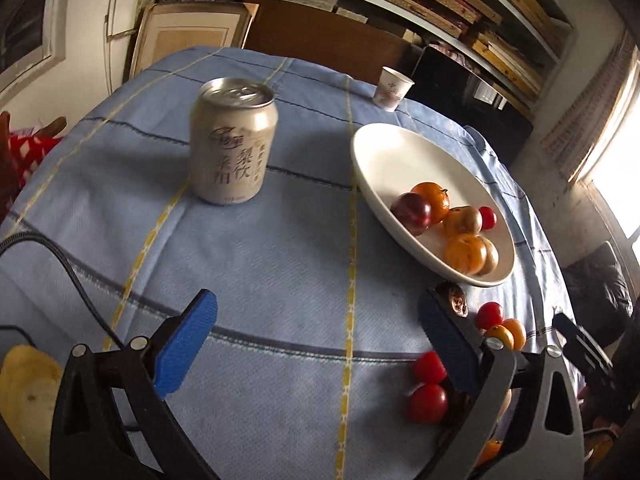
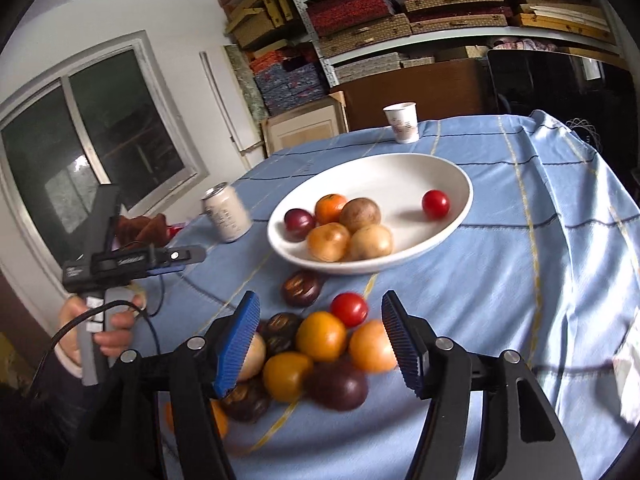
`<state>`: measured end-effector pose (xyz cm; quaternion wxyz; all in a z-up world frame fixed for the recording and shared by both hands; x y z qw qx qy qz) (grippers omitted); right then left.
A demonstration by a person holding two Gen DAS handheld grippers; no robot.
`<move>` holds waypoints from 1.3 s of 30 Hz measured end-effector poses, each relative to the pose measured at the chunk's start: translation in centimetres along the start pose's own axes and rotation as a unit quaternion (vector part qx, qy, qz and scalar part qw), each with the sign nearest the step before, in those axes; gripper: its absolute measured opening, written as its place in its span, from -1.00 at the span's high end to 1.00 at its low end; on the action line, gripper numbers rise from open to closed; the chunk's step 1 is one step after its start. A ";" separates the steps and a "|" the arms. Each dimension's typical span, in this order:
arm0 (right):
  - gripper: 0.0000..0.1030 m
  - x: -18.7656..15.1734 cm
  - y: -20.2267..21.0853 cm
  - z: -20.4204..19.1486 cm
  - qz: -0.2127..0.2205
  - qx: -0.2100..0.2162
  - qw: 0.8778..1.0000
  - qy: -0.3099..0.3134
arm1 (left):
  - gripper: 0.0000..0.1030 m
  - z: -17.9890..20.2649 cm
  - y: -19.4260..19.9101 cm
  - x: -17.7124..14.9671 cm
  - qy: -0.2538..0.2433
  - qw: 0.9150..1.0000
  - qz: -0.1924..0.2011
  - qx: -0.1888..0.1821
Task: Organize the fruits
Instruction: 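Release the brown pear on the plate with the right tool while the left tool releases the tan fruit, then withdraw both open tools from the plate back toward the fruit pile, then grasp the dark red plum with the right tool while the left tool grasps a large tan fruit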
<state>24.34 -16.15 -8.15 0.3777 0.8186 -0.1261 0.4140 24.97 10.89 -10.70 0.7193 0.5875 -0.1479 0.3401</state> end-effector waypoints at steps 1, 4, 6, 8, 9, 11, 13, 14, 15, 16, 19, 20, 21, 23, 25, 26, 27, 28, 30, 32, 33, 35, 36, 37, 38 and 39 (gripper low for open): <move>-0.25 -0.4 0.2 -0.2 -0.004 0.002 1.000 0.003 | -0.91 0.0 0.2 0.0 -0.002 1.000 0.003 0.004; -0.22 -2.2 0.2 -0.6 -0.023 -0.002 1.000 0.006 | -0.91 0.3 0.6 -0.1 -0.017 1.000 0.013 0.011; -0.20 -2.1 0.7 -0.5 -0.016 0.007 1.000 -0.007 | -0.91 1.1 0.6 -0.5 -0.027 1.000 0.007 0.004; -0.20 -2.2 0.8 0.1 -0.016 0.005 1.000 -0.024 | -0.91 1.9 0.6 -0.9 -0.041 0.999 0.004 -0.002; -0.20 -2.4 0.5 0.4 -0.025 0.002 0.999 -0.031 | -0.91 2.3 0.5 -1.1 -0.049 0.999 0.003 -0.002; -0.20 -2.9 -0.1 0.8 -0.043 0.004 0.998 -0.044 | -0.91 2.9 0.5 -1.4 -0.065 0.998 0.004 0.003; -0.20 -3.2 -0.5 1.2 -0.053 0.002 0.997 -0.055 | -0.91 3.5 0.5 -1.6 -0.078 0.997 0.005 0.003; -0.20 -3.3 -0.7 1.6 -0.058 -0.001 0.996 -0.064 | -0.91 3.7 0.6 -1.6 -0.083 0.997 0.006 0.001; -0.20 -3.5 -0.9 2.0 -0.065 -0.003 0.995 -0.074 | -0.91 4.0 0.6 -1.8 -0.088 0.996 0.006 -0.001; -0.21 -3.7 -1.1 2.2 -0.072 -0.002 0.994 -0.080 | -0.91 4.2 0.5 -1.9 -0.091 0.996 0.004 -0.002; -0.21 -4.0 -1.7 2.0 -0.086 0.003 0.993 -0.080 | -0.91 4.5 0.4 -2.2 -0.099 0.995 -0.001 -0.005; -0.20 -4.1 -1.9 1.7 -0.091 0.006 0.993 -0.075 | -0.91 4.6 0.5 -2.3 -0.100 0.995 -0.001 -0.006; -0.20 -4.2 -2.0 1.6 -0.095 0.006 0.993 -0.072 | -0.91 4.7 0.6 -2.3 -0.102 0.995 0.000 -0.008; -0.15 -4.4 -2.3 1.6 -0.102 0.006 0.992 -0.074 | -0.91 4.8 0.6 -2.4 -0.103 0.995 0.001 -0.010; -0.10 -4.6 -2.6 2.0 -0.110 0.005 0.990 -0.085 | -0.91 4.9 0.7 -2.4 -0.103 0.995 0.001 -0.012; -0.07 -4.7 -2.8 2.2 -0.114 0.006 0.989 -0.091 | -0.91 4.9 0.7 -2.5 -0.103 0.995 0.000 -0.012; -0.04 -4.8 -2.9 2.3 -0.117 0.008 0.988 -0.096 | -0.91 4.8 0.7 -2.4 -0.103 0.995 0.000 -0.013; 0.00 -4.8 -3.0 2.4 -0.119 0.009 0.988 -0.099 | -0.91 4.8 0.7 -2.4 -0.103 0.995 0.000 -0.013; 0.07 -4.8 -3.1 2.5 -0.118 0.012 0.987 -0.104 | -0.91 4.9 0.7 -2.4 -0.103 0.995 0.001 -0.014; 0.22 -4.9 -3.1 2.6 -0.120 0.015 0.987 -0.109 | -0.91 4.9 0.7 -2.5 -0.103 0.995 0.001 -0.015; 0.27 -4.9 -3.1 2.6 -0.120 0.022 0.986 -0.111 | -0.91 4.9 0.7 -2.5 -0.103 0.995 0.001 -0.014; 0.28 -4.8 -3.0 2.7 -0.116 0.023 0.986 -0.114 | -0.91 4.9 0.7 -2.5 -0.103 0.995 0.001 -0.013; 0.28 -4.7 -2.8 2.8 -0.111 0.025 0.987 -0.116 | -0.91 4.9 0.6 -2.5 -0.103 0.995 0.000 -0.013; 0.28 -4.5 -2.4 2.8 -0.103 0.030 0.987 -0.119 | -0.91 5.0 0.6 -2.6 -0.104 0.994 -0.002 -0.016; 0.29 -4.3 -2.0 2.8 -0.095 0.037 0.987 -0.122 | -0.91 5.1 0.5 -2.7 -0.106 0.994 -0.003 -0.019; 0.29 -4.1 -1.6 2.9 -0.085 0.041 0.988 -0.125 | -0.90 5.3 0.6 -2.7 -0.108 0.994 -0.002 -0.024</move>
Point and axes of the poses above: each gripper's, at about its wrist camera, not at the fingertips, and y roughly against the way its jaws point, z to its right, x to its top, the point moved 9 cm from there along -y, roughly the way its jaws point, and after that the axes turned 1 degree about -y, right-handed, at the moved point
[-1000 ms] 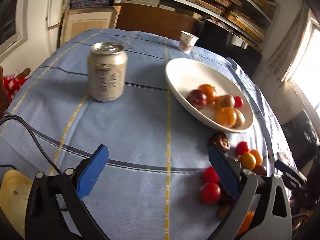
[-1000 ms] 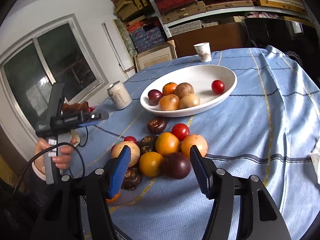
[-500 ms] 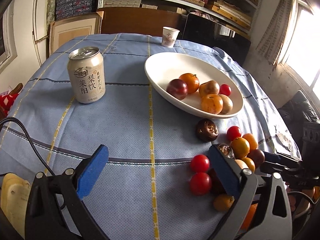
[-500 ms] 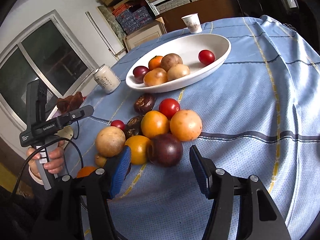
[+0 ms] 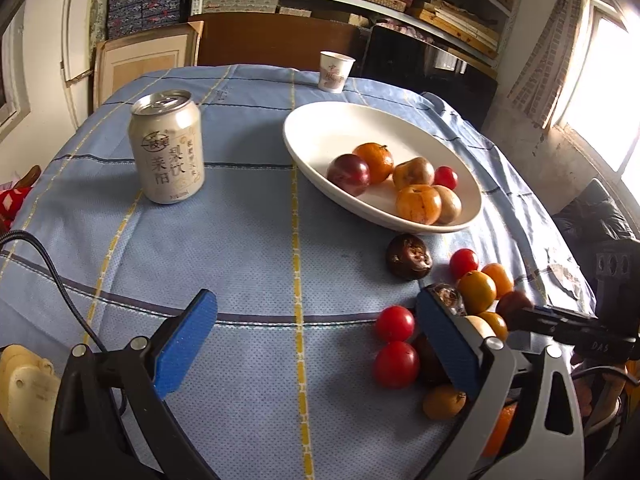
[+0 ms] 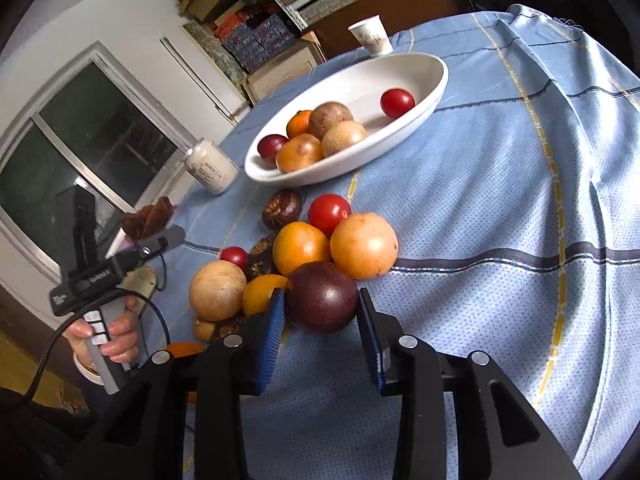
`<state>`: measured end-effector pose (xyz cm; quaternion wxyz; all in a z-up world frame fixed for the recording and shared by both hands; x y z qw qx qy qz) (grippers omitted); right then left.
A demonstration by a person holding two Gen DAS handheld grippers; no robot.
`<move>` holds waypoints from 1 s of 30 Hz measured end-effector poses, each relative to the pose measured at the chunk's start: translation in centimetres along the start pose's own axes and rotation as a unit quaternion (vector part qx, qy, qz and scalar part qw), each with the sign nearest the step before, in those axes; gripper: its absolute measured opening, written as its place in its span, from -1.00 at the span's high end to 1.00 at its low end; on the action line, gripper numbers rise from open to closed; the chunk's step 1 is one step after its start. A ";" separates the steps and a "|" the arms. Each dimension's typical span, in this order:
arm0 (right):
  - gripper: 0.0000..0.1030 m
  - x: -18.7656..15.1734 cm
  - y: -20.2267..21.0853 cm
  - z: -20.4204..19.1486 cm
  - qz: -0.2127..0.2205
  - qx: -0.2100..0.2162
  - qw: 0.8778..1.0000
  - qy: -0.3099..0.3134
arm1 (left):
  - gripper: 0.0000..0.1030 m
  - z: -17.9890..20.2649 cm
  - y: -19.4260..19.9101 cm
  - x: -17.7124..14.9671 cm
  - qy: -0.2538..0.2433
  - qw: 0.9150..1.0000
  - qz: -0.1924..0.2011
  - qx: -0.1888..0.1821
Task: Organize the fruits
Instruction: 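Grasp the dark red plum with the right tool while the left tool grasps a large tan fruit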
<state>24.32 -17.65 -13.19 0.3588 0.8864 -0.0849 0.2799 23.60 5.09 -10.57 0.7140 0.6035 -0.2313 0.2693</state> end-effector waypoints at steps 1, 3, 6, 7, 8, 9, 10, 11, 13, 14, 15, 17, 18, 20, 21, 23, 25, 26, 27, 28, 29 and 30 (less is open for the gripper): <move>0.29 0.2 0.6 0.0 0.012 0.003 1.000 -0.001 | -0.90 0.3 0.1 0.0 -0.004 1.000 0.002 -0.007; 0.29 0.4 1.5 -0.1 0.031 0.012 0.999 0.000 | -0.90 1.3 0.3 -0.1 -0.019 1.000 0.007 -0.022; 0.29 0.3 2.0 -0.1 0.043 0.024 0.999 -0.004 | -0.90 4.2 1.5 -0.1 -0.072 0.995 0.032 -0.056; 0.29 0.2 2.1 -0.1 0.044 0.031 0.999 -0.007 | -0.90 5.0 1.9 -0.2 -0.090 0.993 0.044 -0.060; 0.29 0.1 2.1 0.1 0.042 0.045 0.998 -0.018 | -0.90 6.0 2.4 -0.3 -0.114 0.990 0.055 -0.064; 0.29 0.1 2.3 0.4 0.044 0.050 0.997 -0.027 | -0.90 7.2 2.8 -0.6 -0.142 0.985 0.065 -0.069; 0.29 0.2 2.4 0.8 0.049 0.046 0.997 -0.035 | -0.89 8.3 3.0 -1.0 -0.165 0.981 0.069 -0.076; 0.29 0.2 2.6 1.0 0.051 0.045 0.997 -0.038 | -0.86 9.1 3.1 -1.4 -0.180 0.978 0.068 -0.084; 0.29 0.1 2.5 0.8 0.049 0.046 0.997 -0.035 | -0.71 10.3 2.8 -2.2 -0.202 0.973 0.056 -0.092; 0.29 0.1 2.5 0.6 0.049 0.043 0.997 -0.030 | -0.61 10.6 2.4 -2.4 -0.206 0.973 0.049 -0.093; 0.29 0.1 2.4 0.4 0.048 0.042 0.998 -0.027 | -0.52 10.7 2.1 -2.6 -0.207 0.973 0.042 -0.093; 0.29 0.1 2.4 0.4 0.049 0.040 0.998 -0.027 | -0.40 10.7 1.6 -2.6 -0.201 0.974 0.030 -0.102; 0.29 0.1 2.5 0.5 0.050 0.039 0.998 -0.029 | -0.40 10.6 1.4 -2.5 -0.192 0.975 0.025 -0.109; 0.29 0.0 2.5 0.7 0.051 0.037 0.997 -0.033 | -0.39 10.4 0.9 -2.6 -0.182 0.977 0.016 -0.112; 0.29 0.0 2.4 0.7 0.050 0.037 0.998 -0.033 | -0.34 10.3 0.6 -2.6 -0.179 0.977 0.011 -0.113; 0.28 0.0 2.3 0.6 0.049 0.036 0.998 -0.032 | -0.19 10.3 0.4 -2.9 -0.174 0.977 0.000 -0.125; 0.28 0.1 2.2 0.7 0.049 0.036 0.998 -0.032 | -0.15 10.4 0.2 -3.1 -0.171 0.976 -0.006 -0.134; 0.28 0.0 2.2 0.7 0.049 0.036 0.998 -0.033 | -0.13 10.4 0.2 -3.1 -0.170 0.976 -0.009 -0.137; 0.28 0.0 2.2 0.7 0.049 0.035 0.998 -0.034 | -0.10 10.5 0.1 -3.2 -0.169 0.975 -0.012 -0.142; 0.28 0.1 2.2 0.7 0.048 0.035 0.998 -0.035 | -0.10 10.6 0.1 -3.3 -0.169 0.975 -0.014 -0.145; 0.28 0.1 2.1 0.7 0.048 0.035 0.998 -0.035 | -0.10 10.7 0.1 -3.4 -0.169 0.974 -0.016 -0.149; 0.28 0.1 2.1 0.7 0.048 0.035 0.998 -0.035 | -0.10 10.8 0.1 -3.5 -0.170 0.973 -0.019 -0.155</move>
Point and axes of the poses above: each gripper's, at about its wrist camera, not at the fingertips, and y roughly against the way its jaws point, z to its right, x to its top, the point moved 9 cm from there along -y, roughly the way its jaws point, and after that the axes turned 1 degree about -y, right-handed, at the moved point
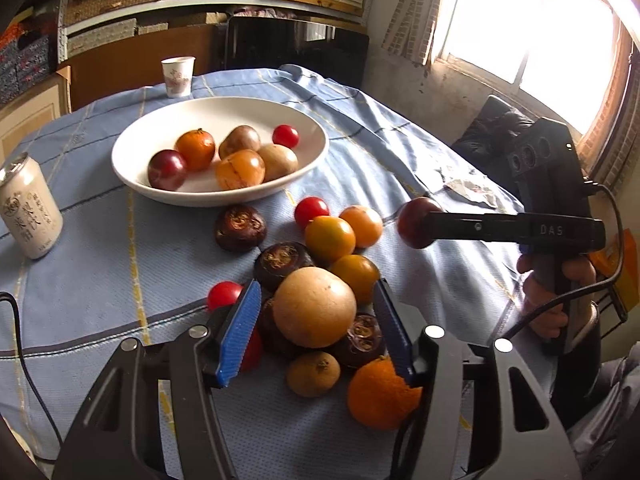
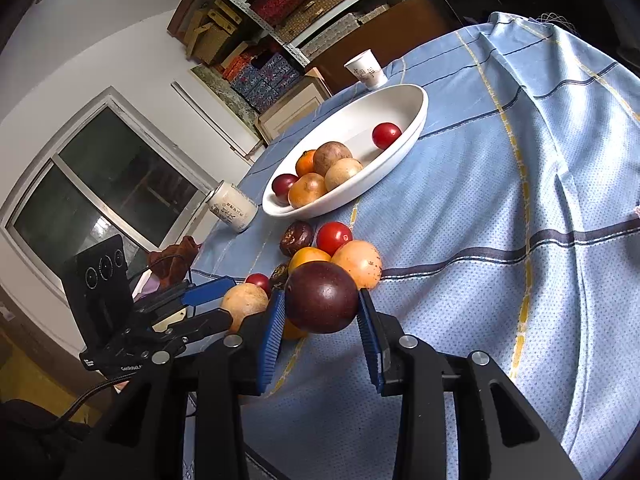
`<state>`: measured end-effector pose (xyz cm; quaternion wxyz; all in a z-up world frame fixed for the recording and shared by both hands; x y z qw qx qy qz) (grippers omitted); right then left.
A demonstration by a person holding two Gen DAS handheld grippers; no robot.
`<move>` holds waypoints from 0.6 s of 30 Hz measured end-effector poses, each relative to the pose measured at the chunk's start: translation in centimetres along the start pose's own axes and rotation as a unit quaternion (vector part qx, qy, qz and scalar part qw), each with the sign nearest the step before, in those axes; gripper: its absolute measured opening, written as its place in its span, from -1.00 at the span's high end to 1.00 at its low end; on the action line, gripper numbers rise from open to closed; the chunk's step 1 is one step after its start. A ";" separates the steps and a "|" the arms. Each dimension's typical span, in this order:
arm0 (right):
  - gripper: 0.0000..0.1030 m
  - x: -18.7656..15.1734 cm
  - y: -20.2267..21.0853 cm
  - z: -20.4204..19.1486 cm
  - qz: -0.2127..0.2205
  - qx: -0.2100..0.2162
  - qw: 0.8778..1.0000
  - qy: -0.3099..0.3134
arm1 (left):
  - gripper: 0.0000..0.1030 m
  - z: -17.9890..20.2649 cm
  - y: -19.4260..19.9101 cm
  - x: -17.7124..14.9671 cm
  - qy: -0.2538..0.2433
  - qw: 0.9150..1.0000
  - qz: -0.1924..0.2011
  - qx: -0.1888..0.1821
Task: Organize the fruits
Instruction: 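Grasp the dark red plum with the right tool while the left tool grasps a large tan fruit, then carry both fruits over the plate and open both tools to release them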
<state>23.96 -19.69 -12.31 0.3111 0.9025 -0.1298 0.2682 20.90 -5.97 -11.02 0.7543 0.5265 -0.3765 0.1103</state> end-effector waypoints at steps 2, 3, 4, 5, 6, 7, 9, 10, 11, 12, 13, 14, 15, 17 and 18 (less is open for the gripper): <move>0.28 0.0 0.0 0.0 0.000 0.000 1.000 0.001 | -0.10 0.3 -0.3 -0.2 0.000 1.000 -0.009 -0.009; 0.28 0.0 0.0 0.0 0.000 0.000 1.000 0.001 | -0.10 0.3 -0.5 -0.3 0.001 1.000 -0.012 -0.009; 0.28 0.0 0.0 0.0 0.000 0.000 1.000 0.000 | -0.10 0.2 -0.7 -0.3 0.005 1.000 -0.017 -0.012; 0.28 0.0 0.0 0.0 -0.001 0.000 1.000 0.000 | -0.10 0.1 -0.9 -0.4 0.011 1.000 -0.022 -0.016; 0.28 0.0 0.0 0.0 -0.001 0.000 1.000 -0.001 | -0.10 0.0 -1.1 -0.5 0.015 0.999 -0.026 -0.017; 0.28 0.0 0.0 0.0 -0.001 0.000 1.000 -0.001 | -0.11 -0.2 -1.4 -0.6 0.022 0.999 -0.032 -0.016; 0.28 0.0 0.0 0.1 -0.002 -0.001 1.000 -0.001 | -0.11 -0.3 -1.5 -0.5 0.026 0.999 -0.032 -0.016; 0.28 0.0 0.1 0.1 -0.002 -0.001 1.000 -0.001 | -0.11 -0.3 -1.5 -0.5 0.024 0.999 -0.032 -0.015; 0.28 0.0 0.0 0.1 -0.001 -0.001 1.000 -0.001 | -0.11 -0.3 -1.5 -0.6 0.023 0.999 -0.032 -0.013; 0.28 0.0 0.0 0.1 -0.002 -0.001 1.000 -0.001 | -0.10 -0.3 -1.6 -0.6 0.023 0.999 -0.033 -0.012; 0.28 -0.1 0.0 0.1 -0.002 -0.002 1.000 -0.001 | -0.08 -0.4 -1.6 -0.6 0.024 0.999 -0.033 -0.011; 0.28 -0.1 -0.1 0.2 -0.003 -0.003 1.000 -0.001 | 0.00 -0.4 -1.6 -0.6 0.023 0.999 -0.032 -0.008; 0.28 -0.1 -0.1 0.2 -0.005 -0.005 1.000 -0.002 | 0.06 -0.5 -1.6 -0.5 0.021 0.999 -0.033 -0.003; 0.28 -0.3 -0.1 0.3 -0.006 -0.005 1.000 -0.002 | 0.10 -0.5 -1.6 -0.5 0.017 0.999 -0.032 0.002; 0.28 -0.3 -0.2 0.3 -0.007 -0.005 1.000 -0.002 | 0.15 -0.5 -1.5 -0.5 0.016 0.999 -0.032 0.001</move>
Point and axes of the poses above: each gripper's, at about its wrist camera, not at the fingertips, and y roughly against the way its jaws point, z to its right, x to its top, the point moved 9 cm from there along -y, roughly the way its jaws point, and after that the axes turned 1 degree about -y, right-handed, at the moved point
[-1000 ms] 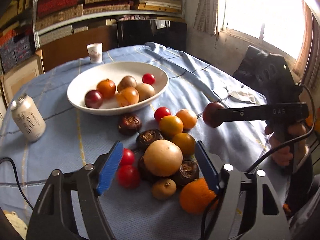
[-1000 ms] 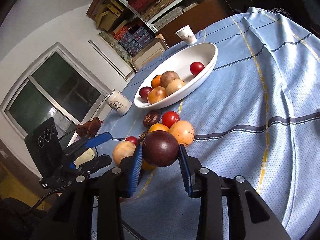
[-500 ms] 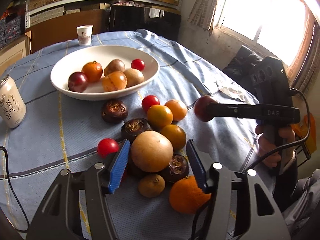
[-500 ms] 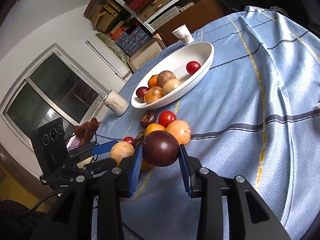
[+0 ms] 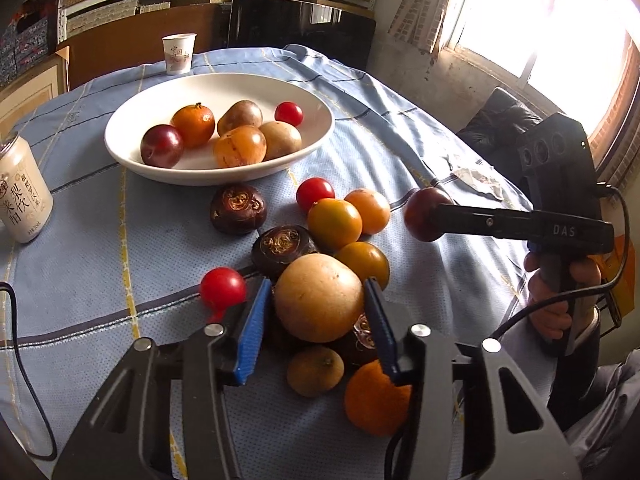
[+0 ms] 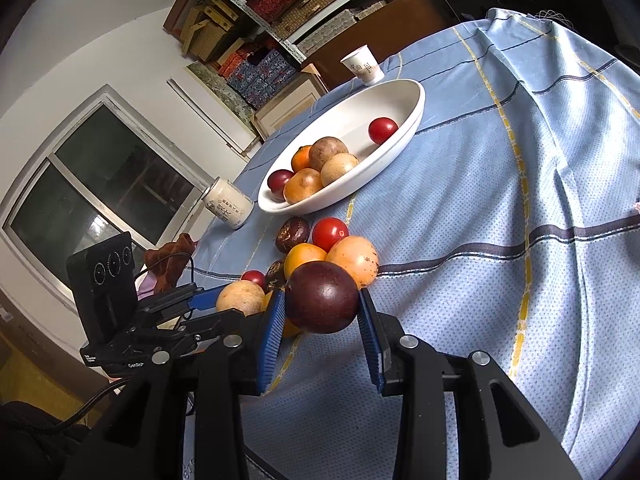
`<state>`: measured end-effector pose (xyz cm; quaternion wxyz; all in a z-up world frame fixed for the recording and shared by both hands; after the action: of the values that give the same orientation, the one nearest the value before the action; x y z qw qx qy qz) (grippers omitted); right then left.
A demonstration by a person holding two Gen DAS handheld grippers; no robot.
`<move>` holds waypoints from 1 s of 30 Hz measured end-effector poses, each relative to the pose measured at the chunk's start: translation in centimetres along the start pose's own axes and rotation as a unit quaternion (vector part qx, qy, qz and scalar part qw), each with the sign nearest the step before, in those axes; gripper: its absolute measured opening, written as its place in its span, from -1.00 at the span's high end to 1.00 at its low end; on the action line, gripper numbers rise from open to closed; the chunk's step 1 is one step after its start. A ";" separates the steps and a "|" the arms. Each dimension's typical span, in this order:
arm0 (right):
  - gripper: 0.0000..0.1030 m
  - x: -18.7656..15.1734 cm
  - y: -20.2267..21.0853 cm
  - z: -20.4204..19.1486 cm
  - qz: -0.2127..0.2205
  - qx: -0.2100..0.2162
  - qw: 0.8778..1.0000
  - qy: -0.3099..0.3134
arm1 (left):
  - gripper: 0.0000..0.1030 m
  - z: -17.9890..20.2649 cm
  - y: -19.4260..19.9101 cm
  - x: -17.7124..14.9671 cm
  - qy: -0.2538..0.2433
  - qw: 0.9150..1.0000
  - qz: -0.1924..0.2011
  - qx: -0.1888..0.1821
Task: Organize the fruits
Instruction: 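Carry both fruits over the plate and open both tools to release them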
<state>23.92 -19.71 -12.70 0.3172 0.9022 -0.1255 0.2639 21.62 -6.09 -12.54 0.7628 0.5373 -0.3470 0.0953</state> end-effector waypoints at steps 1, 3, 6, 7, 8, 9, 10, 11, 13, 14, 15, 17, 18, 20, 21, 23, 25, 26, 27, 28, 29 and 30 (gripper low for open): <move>0.28 0.0 -0.1 0.0 0.000 0.000 1.000 0.000 | 0.15 0.1 0.1 0.0 -0.002 1.000 0.001 0.000; 0.28 0.0 -0.1 0.0 -0.001 0.002 1.000 -0.001 | 0.16 0.1 0.1 0.1 -0.002 1.000 0.001 0.001; 0.28 -0.1 -0.3 0.0 -0.005 0.007 1.000 -0.006 | 0.16 -0.1 0.2 0.1 0.005 1.000 0.003 -0.006; 0.28 -0.1 -0.3 0.1 -0.005 0.009 1.000 -0.008 | 0.16 -0.1 0.3 0.1 0.010 1.000 0.004 -0.011; 0.28 -0.1 -0.3 0.1 -0.006 0.012 1.000 -0.010 | 0.16 -0.2 0.4 0.1 0.015 1.000 0.005 -0.015; 0.28 -0.1 -0.3 0.1 -0.006 0.014 1.000 -0.012 | 0.16 -0.4 0.4 0.2 0.020 1.000 0.006 -0.018; 0.28 -0.1 -0.3 0.0 -0.005 0.017 1.000 -0.012 | 0.16 -0.7 0.6 0.3 0.029 0.999 0.009 -0.020; 0.28 -0.1 -0.2 -0.1 -0.002 0.023 1.000 -0.013 | 0.16 -1.0 0.8 0.4 0.039 0.999 0.012 -0.020; 0.28 0.1 0.1 -0.1 0.006 0.031 0.999 -0.014 | 0.16 -2.2 1.4 0.7 0.066 0.997 0.024 -0.027; 0.28 0.2 0.2 -0.1 0.010 0.032 0.999 -0.017 | 0.16 -2.7 1.8 0.9 0.079 0.996 0.031 -0.032; 0.28 0.2 0.3 0.0 0.012 0.032 0.999 -0.019 | 0.16 -3.3 2.0 1.1 0.091 0.994 0.037 -0.037; 0.28 0.6 0.3 0.0 0.011 0.019 1.000 -0.017 | 0.16 -4.8 2.6 2.0 0.115 0.991 0.046 -0.048; 0.28 1.1 0.3 -0.3 0.010 0.012 1.000 -0.011 | 0.16 -5.3 2.8 2.5 0.121 0.990 0.047 -0.049; 0.28 2.5 0.1 -1.1 0.014 0.005 1.000 0.000 | 0.16 -6.4 3.2 4.4 0.124 0.990 0.055 -0.044; 0.28 3.2 0.0 -1.4 0.016 0.007 1.000 0.000 | 0.16 -6.8 3.1 5.4 0.126 0.989 0.058 -0.043; 0.28 4.7 -0.5 -1.8 0.010 0.010 1.000 -0.018 | 0.16 -7.6 2.7 7.1 0.128 0.989 0.061 -0.034; 0.28 5.6 -0.8 -1.9 -0.004 0.009 0.999 -0.038 | 0.16 -8.2 1.8 8.6 0.125 0.990 0.063 -0.014; 0.28 5.8 -0.9 -1.7 -0.012 0.004 0.999 -0.045 | 0.16 -8.4 1.2 9.1 0.126 0.990 0.061 -0.010; 0.28 6.0 -1.0 -1.5 -0.018 0.000 0.998 -0.054 | 0.16 -8.6 0.5 9.5 0.127 0.990 0.056 -0.007; 0.28 6.1 -1.1 -1.4 -0.024 -0.002 0.998 -0.062 | 0.16 -8.9 0.1 9.8 0.129 0.990 0.055 -0.004; 0.28 6.2 -1.3 -1.2 -0.033 -0.004 0.997 -0.075 | 0.16 -9.0 -0.3 10.0 0.130 0.990 0.054 0.000; 0.28 6.3 -1.4 -1.0 -0.042 -0.004 0.995 -0.088 | 0.16 -9.2 -0.7 10.3 0.129 0.990 0.053 0.006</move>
<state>29.29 -18.39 -9.22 0.3197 0.9250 -0.1162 0.1693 33.53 -0.55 -8.22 0.7916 0.5064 -0.2731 0.2057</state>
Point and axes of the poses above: each gripper's, at about its wrist camera, not at the fingertips, and y roughly against the way its jaws point, z to its right, x to its top, the point moved 9 cm from there along -y, roughly the way its jaws point, and after that the axes turned 1 degree about -y, right-handed, at the moved point
